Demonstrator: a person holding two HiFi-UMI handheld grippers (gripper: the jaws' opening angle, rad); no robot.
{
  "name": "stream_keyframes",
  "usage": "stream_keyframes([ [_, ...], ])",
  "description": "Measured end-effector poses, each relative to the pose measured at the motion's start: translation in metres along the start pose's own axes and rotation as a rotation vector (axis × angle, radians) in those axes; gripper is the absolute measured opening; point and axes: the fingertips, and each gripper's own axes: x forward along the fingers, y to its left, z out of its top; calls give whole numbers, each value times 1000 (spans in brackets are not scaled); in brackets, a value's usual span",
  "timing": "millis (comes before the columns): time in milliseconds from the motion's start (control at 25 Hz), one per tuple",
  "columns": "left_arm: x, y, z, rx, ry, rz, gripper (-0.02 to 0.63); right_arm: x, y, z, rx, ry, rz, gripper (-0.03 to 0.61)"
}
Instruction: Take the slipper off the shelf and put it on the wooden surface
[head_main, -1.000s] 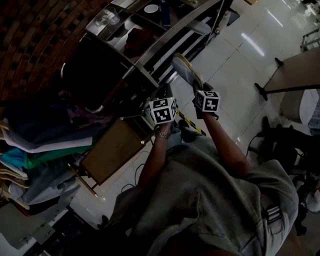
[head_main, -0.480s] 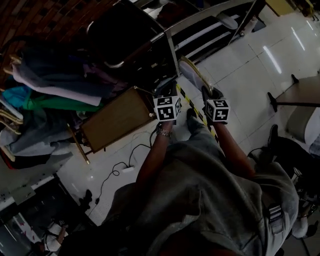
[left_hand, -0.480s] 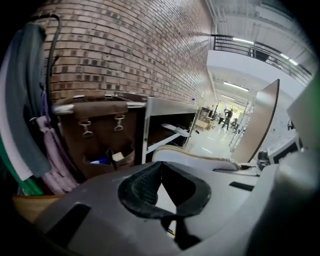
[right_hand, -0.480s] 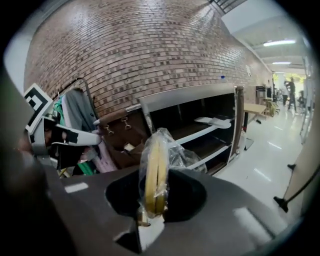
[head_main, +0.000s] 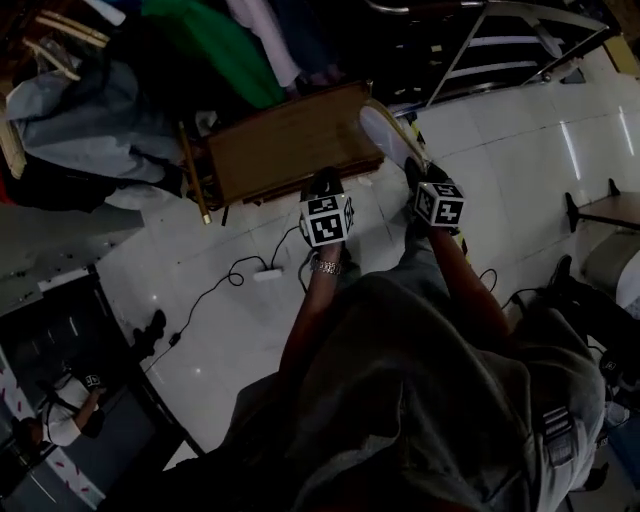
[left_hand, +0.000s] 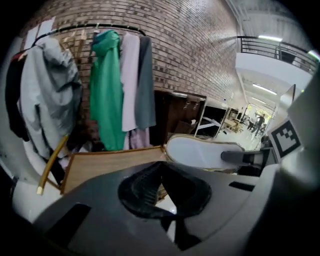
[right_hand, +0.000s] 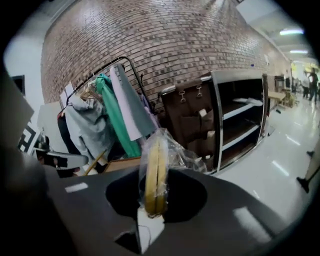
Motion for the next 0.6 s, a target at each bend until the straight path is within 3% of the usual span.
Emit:
stream_keyframes([
  [160,-55,64,-48,-82,24,41,5,-6,103,-61,-32,107,113,64],
  [320,-69,89,-73,-108,17,43,5,-10,153,-113,-148,194,261,63],
  [440,-65,87,-96,-101,50,5,5,6,148,-189,-200,358,299,63],
  [520,-59,78,-113,-78,75,-37,5,30,125,-236,-158,435,267,63],
  [600,-51,77,-131,-67,109,-55,5,63,87,-267,-60,448,181,63],
])
